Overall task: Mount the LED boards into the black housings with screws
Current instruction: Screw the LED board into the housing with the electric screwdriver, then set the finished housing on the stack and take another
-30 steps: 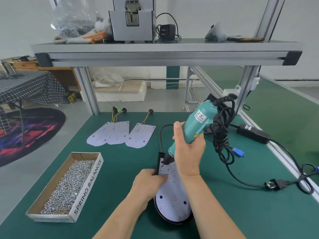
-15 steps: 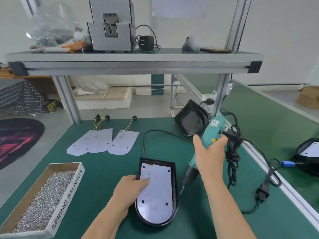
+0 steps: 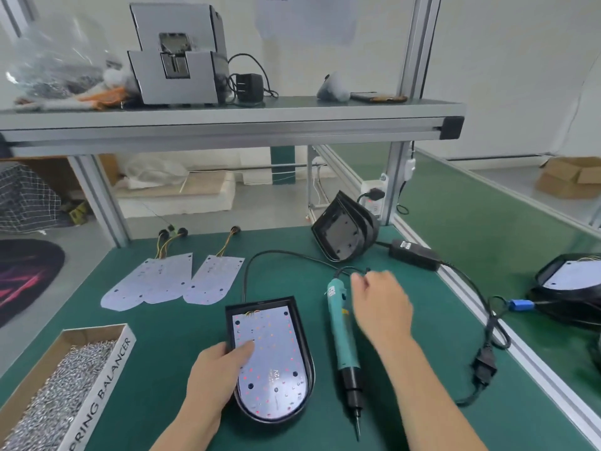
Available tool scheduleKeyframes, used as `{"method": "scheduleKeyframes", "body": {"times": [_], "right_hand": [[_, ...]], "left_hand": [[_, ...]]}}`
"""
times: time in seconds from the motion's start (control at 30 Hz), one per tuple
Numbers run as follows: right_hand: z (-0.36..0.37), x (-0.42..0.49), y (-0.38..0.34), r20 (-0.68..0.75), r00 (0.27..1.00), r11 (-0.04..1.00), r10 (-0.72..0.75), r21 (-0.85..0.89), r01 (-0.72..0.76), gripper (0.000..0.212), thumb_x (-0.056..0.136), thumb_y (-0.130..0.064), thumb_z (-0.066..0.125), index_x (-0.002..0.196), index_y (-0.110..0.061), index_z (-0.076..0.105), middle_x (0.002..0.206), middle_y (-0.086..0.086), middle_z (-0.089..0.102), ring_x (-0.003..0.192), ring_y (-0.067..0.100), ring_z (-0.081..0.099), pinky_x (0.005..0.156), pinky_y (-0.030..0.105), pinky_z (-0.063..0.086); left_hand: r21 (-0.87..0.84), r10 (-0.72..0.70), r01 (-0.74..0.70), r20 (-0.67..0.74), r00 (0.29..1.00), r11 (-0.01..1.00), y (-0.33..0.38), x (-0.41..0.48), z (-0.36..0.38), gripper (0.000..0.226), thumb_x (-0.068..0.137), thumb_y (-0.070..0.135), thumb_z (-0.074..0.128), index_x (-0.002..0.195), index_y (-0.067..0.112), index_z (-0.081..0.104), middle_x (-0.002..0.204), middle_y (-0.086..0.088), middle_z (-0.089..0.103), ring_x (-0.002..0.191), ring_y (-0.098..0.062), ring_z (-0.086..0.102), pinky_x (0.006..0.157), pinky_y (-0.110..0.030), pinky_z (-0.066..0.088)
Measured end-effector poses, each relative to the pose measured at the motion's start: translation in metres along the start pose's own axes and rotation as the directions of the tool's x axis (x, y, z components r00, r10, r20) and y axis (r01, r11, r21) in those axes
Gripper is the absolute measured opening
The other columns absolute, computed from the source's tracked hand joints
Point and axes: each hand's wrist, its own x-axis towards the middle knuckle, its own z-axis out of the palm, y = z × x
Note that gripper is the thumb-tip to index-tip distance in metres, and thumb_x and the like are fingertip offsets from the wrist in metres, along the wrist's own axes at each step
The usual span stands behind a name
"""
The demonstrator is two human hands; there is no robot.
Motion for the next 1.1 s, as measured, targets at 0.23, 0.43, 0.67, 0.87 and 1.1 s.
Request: {"method": "scheduleKeyframes", "body": {"times": [0.23, 0.43, 0.67, 0.87, 1.1], "right_hand": [[-0.003, 0.11, 0.05, 0.46, 0.878, 0.972, 0.132, -0.233, -0.025, 0.049, 0.095, -0.005, 0.047, 0.139, -0.026, 0.056, 0.146, 0.002, 0.053, 0.135, 0.026, 0.048, 0.108, 0.039, 0.044], [-0.001, 0.124, 0.047, 0.701, 0.712, 0.909, 0.031, -0.317, 0.272, 0.05, 0.085, 0.006, 0.049, 0.128, -0.015, 0.061, 0.129, 0.01, 0.063, 0.114, 0.028, 0.064, 0.084, 0.032, 0.055], [-0.016, 0.106, 0.056, 0.498, 0.867, 0.857, -0.03, -0.434, 0.278, 0.023, 0.091, -0.012, 0.049, 0.111, -0.01, 0.063, 0.118, 0.01, 0.06, 0.104, 0.028, 0.061, 0.084, 0.035, 0.053], [-0.055, 0.062, 0.035, 0.283, 0.959, 0.996, -0.027, 0.091, 0.001, 0.018, 0.092, -0.006, 0.055, 0.086, -0.02, 0.064, 0.088, -0.002, 0.066, 0.079, 0.02, 0.061, 0.063, 0.027, 0.045], [-0.082, -0.054, -0.009, 0.602, 0.783, 0.795, -0.158, 0.548, -0.262, 0.048, 0.089, -0.061, 0.06, 0.105, -0.017, 0.069, 0.091, -0.004, 0.072, 0.076, 0.013, 0.065, 0.073, 0.027, 0.054]], "left_hand": [[0.015, -0.003, 0.003, 0.002, 1.0, 1.0, -0.003, 0.005, -0.001, 0.018, 0.082, 0.024, 0.074, 0.075, 0.008, 0.075, 0.079, -0.004, 0.078, 0.081, -0.031, 0.075, 0.087, -0.052, 0.056], [-0.006, -0.017, 0.017, 0.005, 1.0, 1.0, -0.004, 0.007, -0.003, 0.017, 0.087, 0.021, 0.072, 0.08, 0.006, 0.075, 0.08, -0.006, 0.078, 0.084, -0.033, 0.074, 0.087, -0.051, 0.056], [-0.104, -0.039, 0.041, 0.024, 0.999, 0.994, -0.002, 0.006, -0.005, 0.012, 0.091, 0.013, 0.068, 0.093, 0.004, 0.075, 0.087, -0.009, 0.078, 0.083, -0.031, 0.075, 0.082, -0.043, 0.058], [-0.238, -0.052, 0.057, 0.028, 0.998, 0.97, 0.007, -0.001, -0.002, 0.02, 0.094, 0.023, 0.066, 0.103, 0.005, 0.071, 0.091, -0.009, 0.078, 0.089, -0.034, 0.074, 0.087, -0.053, 0.056], [-0.245, 0.094, -0.058, 0.136, 0.986, 0.968, 0.034, -0.033, 0.048, 0.024, 0.094, 0.031, 0.067, 0.102, 0.01, 0.073, 0.096, -0.012, 0.077, 0.088, -0.032, 0.071, 0.087, -0.052, 0.054]]}}
